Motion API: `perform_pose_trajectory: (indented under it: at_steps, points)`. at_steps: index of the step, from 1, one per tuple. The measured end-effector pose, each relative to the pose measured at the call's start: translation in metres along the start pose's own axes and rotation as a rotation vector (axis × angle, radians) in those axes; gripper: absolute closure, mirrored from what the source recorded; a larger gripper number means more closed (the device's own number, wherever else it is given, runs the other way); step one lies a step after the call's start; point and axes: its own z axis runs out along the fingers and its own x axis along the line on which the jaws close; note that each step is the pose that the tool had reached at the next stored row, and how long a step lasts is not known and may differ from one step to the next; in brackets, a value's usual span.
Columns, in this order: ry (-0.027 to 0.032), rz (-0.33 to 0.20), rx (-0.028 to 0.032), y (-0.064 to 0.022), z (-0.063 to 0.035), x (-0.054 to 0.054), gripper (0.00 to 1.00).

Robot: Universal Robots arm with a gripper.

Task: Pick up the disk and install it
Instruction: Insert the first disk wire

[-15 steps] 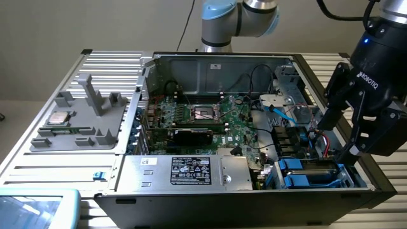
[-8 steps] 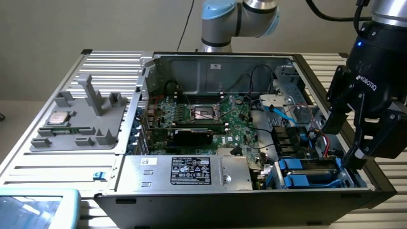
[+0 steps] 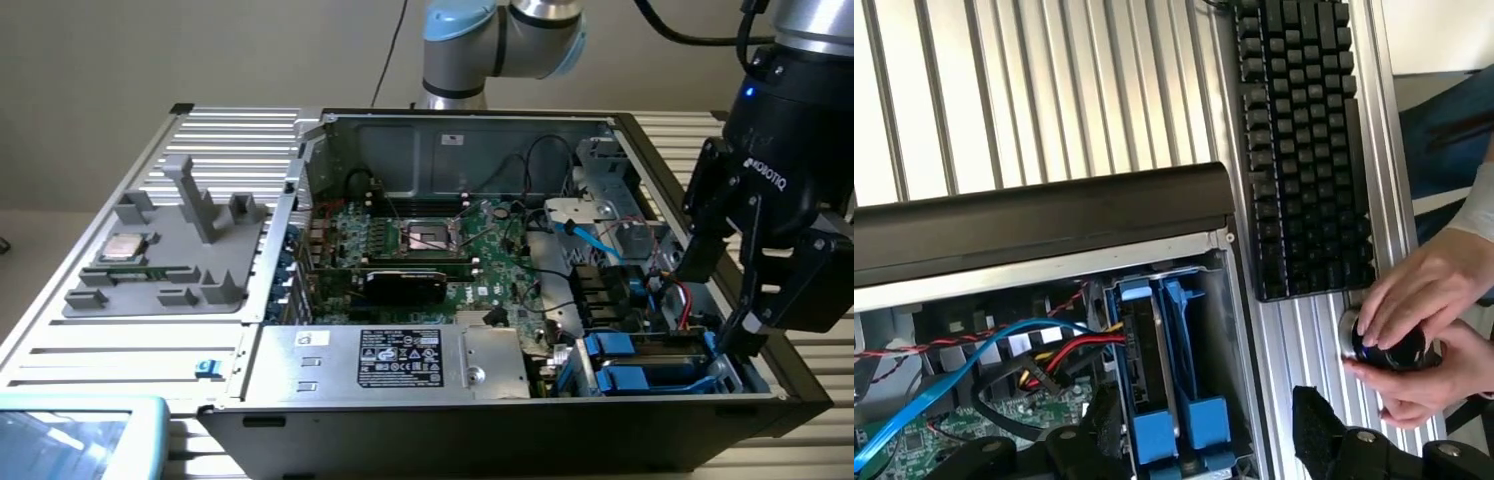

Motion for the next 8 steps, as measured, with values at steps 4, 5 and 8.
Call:
perform_pose_trajectory:
  at_steps: [4,5,8]
  points:
    - [-0.001,0.0,-0.0062,-0.0069,-0.0003,0.002,0.22]
    - [-0.0026,-0.003,-0.0073,-0.0078,-0.0005,0.004,0.22]
    - [-0.0063,-0.011,-0.0118,-0.0106,-0.0013,0.012,0.22]
